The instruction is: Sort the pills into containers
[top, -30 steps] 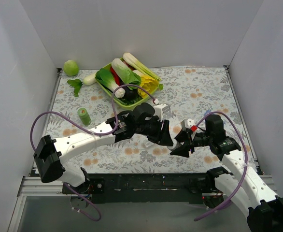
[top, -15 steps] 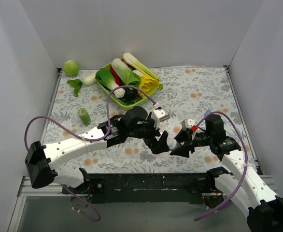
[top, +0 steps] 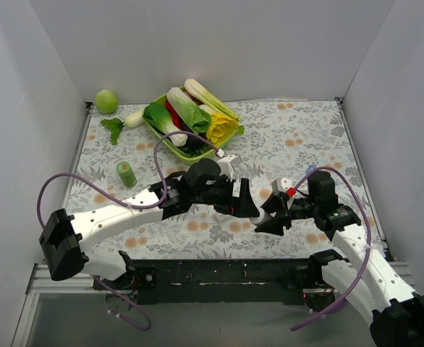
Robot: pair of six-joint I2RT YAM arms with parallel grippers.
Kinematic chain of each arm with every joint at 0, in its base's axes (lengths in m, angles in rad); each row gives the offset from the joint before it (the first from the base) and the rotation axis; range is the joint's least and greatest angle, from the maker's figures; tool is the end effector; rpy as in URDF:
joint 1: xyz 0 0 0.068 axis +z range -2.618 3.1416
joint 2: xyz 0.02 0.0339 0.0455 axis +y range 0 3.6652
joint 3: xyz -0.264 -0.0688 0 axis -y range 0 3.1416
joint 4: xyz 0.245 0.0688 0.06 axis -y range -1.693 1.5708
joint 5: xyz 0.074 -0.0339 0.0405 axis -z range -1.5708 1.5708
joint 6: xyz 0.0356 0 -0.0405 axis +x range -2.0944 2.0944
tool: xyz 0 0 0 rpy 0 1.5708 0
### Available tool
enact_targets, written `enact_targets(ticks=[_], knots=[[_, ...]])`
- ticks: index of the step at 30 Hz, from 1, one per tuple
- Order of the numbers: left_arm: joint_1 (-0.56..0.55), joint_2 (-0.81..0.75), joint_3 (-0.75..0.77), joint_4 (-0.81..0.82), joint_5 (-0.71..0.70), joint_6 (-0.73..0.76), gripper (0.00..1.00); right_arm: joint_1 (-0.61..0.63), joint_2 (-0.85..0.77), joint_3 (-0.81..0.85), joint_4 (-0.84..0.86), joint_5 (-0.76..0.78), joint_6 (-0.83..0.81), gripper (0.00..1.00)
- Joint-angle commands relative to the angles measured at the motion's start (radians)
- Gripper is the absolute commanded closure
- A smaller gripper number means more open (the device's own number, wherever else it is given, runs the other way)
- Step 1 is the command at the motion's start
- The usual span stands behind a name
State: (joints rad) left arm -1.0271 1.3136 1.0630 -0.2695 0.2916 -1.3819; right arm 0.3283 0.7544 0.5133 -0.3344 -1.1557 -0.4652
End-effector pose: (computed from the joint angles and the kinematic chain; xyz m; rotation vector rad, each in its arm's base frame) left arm 0.1459 -0.2611 0.3125 -0.2401 2.5887 -1.5383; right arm 0.1353 0.0805 0.2460 -1.3086 1.4413 1.1256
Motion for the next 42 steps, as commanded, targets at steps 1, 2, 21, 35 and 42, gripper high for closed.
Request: enact_targets(ticks=[1,2,21,35,42], knots=[[0.002,0.041,0.058,-0.028,0.04,-0.118,0.2,-0.002,-0.003,0.014,0.034,-0.027,0.011,0.97],[0.001,0.045,0.061,-0.028,0.04,-0.117,0.23,0.0,-0.003,0.014,0.034,-0.026,0.011,0.98],[0.001,0.134,0.161,-0.132,0.115,-0.029,0.51,0.0,0.0,0.01,0.04,-0.015,0.011,0.98],[0.001,0.128,0.16,-0.148,0.158,-0.009,0.59,0.0,0.01,0.011,0.044,-0.007,0.017,0.97],[-0.001,0.127,0.146,-0.108,0.207,-0.005,0.99,-0.002,0.01,0.01,0.047,-0.009,0.019,0.96]])
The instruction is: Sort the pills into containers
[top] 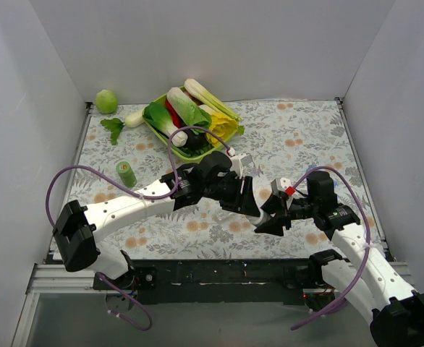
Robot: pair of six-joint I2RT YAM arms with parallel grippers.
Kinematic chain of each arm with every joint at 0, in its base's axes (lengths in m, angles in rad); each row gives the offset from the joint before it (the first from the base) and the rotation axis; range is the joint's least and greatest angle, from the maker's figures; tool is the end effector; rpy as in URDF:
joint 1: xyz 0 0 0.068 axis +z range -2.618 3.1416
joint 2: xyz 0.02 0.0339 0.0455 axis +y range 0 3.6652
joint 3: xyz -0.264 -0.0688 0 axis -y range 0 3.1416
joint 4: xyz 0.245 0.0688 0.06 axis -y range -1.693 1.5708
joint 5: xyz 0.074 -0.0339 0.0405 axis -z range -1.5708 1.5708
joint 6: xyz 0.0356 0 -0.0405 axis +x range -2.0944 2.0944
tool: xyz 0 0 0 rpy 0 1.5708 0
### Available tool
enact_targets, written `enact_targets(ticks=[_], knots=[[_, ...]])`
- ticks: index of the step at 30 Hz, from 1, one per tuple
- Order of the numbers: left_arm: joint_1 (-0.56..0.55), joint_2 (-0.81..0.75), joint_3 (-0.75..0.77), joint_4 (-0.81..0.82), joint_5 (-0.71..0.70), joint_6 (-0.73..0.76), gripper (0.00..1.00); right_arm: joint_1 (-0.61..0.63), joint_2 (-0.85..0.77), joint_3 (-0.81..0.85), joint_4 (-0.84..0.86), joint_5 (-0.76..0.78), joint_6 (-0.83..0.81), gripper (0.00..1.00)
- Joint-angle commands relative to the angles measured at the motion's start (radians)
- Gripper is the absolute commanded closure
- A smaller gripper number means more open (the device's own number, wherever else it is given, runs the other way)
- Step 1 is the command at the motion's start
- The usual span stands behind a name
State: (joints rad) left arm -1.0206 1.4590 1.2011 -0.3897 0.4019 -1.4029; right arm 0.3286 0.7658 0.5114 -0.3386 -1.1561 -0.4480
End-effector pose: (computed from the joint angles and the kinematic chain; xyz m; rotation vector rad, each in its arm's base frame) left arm 0.1596 -0.2868 0.3070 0.2473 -2.7348 1.4679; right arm 0.1364 0.0809 0.2435 -1.2962 1.4709 1.1474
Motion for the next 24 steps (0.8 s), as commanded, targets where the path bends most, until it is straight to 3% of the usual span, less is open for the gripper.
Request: enact_targets(ticks=[1,5,8,12,17,24], knots=[[-0.007,-0.025,0.002,0.015,0.1,0.022,1.0,0.0,-0.003,0.01,0.053,-0.008,0.005,0.95],[-0.006,-0.049,-0.008,0.023,0.089,0.036,1.0,0.0,-0.016,-0.001,0.072,-0.011,0.02,0.76],[-0.004,-0.069,-0.021,0.022,0.06,0.03,1.0,0.0,-0.019,-0.005,0.075,-0.016,0.025,0.49],[-0.004,-0.092,-0.047,0.022,0.035,0.01,1.0,-0.002,-0.022,-0.007,0.076,-0.014,0.025,0.26],[-0.004,-0.126,-0.087,0.037,0.011,-0.016,1.0,0.0,-0.03,-0.013,0.076,-0.008,0.026,0.13],[0.016,-0.193,-0.138,-0.052,-0.118,-0.031,1.0,-0.005,-0.051,-0.01,0.05,0.006,0.0,0.06]])
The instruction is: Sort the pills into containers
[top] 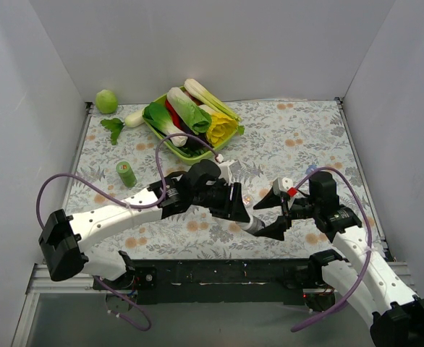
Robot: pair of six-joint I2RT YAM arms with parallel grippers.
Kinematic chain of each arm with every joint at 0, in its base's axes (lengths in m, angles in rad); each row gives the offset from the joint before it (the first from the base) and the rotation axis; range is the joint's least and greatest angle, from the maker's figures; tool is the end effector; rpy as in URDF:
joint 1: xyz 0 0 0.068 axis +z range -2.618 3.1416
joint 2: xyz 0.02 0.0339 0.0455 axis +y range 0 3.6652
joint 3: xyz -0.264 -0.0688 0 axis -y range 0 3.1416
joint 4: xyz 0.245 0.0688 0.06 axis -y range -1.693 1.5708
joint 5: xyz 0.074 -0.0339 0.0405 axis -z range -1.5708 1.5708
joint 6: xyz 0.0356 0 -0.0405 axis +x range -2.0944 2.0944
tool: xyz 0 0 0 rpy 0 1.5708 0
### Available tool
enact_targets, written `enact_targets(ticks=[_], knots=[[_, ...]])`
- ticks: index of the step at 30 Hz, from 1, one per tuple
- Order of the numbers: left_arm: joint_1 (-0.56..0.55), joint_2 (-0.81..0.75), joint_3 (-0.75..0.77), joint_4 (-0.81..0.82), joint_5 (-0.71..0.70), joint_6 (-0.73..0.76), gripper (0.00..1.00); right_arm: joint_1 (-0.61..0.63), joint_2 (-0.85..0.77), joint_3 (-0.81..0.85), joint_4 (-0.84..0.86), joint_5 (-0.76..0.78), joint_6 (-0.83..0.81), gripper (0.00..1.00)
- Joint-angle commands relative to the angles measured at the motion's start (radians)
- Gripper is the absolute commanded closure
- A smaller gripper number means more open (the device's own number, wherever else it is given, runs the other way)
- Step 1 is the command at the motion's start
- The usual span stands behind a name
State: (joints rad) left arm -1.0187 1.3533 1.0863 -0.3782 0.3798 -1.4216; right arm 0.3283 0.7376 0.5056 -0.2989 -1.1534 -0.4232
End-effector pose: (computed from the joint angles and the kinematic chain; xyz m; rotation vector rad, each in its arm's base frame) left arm 0.1465 -0.2630 0.3001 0.2915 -2.7437 1.4683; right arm 0.1344 0.0802 0.2483 -1.2899 1.4349 1.1257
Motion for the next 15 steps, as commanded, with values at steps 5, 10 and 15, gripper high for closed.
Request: enact_targets(ticks=[5,10,15], knots=[[0.103,-0.187,-0.106,-0.203,-0.235,-0.028,1.0,-0.025,-0.056,-0.001,-0.02,0.006,-0.069,0.05],[0.233,-0.279,-0.144,-0.341,-0.437,-0.013,1.0,-0.041,-0.07,-0.006,-0.02,0.018,-0.075,0.05],[0.374,-0.303,-0.124,-0.513,-0.646,-0.002,1.0,-0.066,-0.087,-0.013,-0.006,0.043,-0.063,0.05]])
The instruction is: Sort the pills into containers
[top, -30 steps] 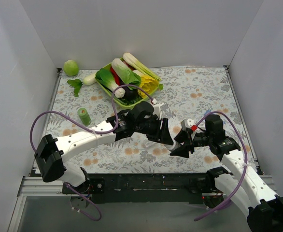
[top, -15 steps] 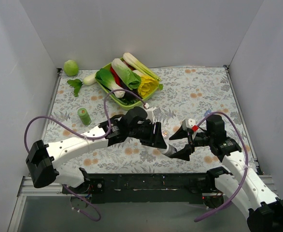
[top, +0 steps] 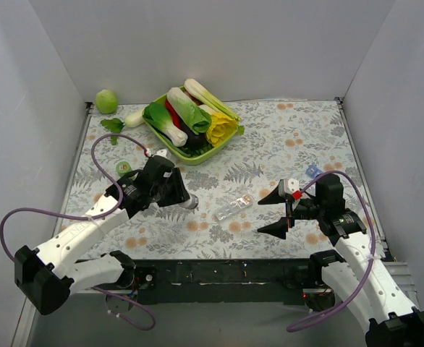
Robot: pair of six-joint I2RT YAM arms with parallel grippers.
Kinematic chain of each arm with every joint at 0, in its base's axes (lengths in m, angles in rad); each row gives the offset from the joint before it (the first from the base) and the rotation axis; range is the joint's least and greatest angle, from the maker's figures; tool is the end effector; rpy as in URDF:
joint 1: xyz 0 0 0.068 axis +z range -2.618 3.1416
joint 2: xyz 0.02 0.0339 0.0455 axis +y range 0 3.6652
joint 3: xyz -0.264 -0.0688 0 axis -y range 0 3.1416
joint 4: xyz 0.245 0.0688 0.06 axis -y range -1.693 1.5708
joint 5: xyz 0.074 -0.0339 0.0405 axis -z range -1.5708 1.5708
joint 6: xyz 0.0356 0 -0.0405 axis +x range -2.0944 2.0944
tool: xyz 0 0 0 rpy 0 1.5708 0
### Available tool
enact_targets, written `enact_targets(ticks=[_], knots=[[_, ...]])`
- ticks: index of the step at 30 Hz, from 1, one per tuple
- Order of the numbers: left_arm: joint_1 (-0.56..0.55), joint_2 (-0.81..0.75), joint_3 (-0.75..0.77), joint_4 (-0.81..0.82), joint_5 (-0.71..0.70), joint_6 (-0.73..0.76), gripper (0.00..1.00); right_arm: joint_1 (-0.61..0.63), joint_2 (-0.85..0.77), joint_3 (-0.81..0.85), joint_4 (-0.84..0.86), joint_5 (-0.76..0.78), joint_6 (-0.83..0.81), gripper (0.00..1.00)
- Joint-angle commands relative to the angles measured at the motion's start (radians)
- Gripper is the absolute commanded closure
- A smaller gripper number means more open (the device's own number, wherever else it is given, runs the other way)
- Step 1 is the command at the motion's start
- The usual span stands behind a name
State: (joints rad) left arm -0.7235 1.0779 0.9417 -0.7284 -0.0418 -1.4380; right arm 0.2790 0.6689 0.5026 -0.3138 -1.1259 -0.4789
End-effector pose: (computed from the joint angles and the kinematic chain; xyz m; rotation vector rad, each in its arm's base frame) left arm 0.1637 -0.1426 0.2889 -0.9461 2.4763 -0.8359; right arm 0.1293 0.0705 0.2546 -1.2789 1.3877 0.9999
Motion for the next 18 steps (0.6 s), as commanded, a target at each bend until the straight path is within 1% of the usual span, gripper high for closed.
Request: enact_targets(ticks=[1,2,4,5,7,8,11,13,18], knots=[[0.105,-0.027,0.019,-0.17,-0.236,0.031,1.0,-0.023,-0.019,-0.012,0.012,0.018,-0.006,0.05],[0.154,-0.023,0.014,-0.175,-0.257,0.048,1.0,-0.026,-0.022,-0.01,0.015,0.024,-0.003,0.05],[0.206,-0.001,0.005,-0.174,-0.262,0.079,1.0,-0.034,-0.023,-0.013,0.018,0.028,0.0,0.05],[0.269,0.01,0.006,-0.157,-0.244,0.103,1.0,-0.035,-0.025,-0.015,0.022,0.029,0.003,0.05],[0.286,0.048,0.014,-0.152,-0.285,0.126,1.0,-0.043,-0.029,-0.016,0.021,0.029,0.006,0.05],[0.312,0.062,0.016,-0.144,-0.299,0.136,1.0,-0.043,-0.031,-0.016,0.022,0.029,0.008,0.05],[0.383,0.14,0.019,-0.132,-0.296,0.159,1.0,-0.05,-0.034,-0.019,0.027,0.031,0.011,0.05],[0.404,0.175,0.005,-0.114,-0.28,0.165,1.0,-0.054,-0.035,-0.021,0.03,0.032,0.014,0.05],[0.444,0.191,-0.017,-0.065,-0.259,0.182,1.0,-0.057,-0.043,-0.026,0.032,0.032,0.016,0.05]])
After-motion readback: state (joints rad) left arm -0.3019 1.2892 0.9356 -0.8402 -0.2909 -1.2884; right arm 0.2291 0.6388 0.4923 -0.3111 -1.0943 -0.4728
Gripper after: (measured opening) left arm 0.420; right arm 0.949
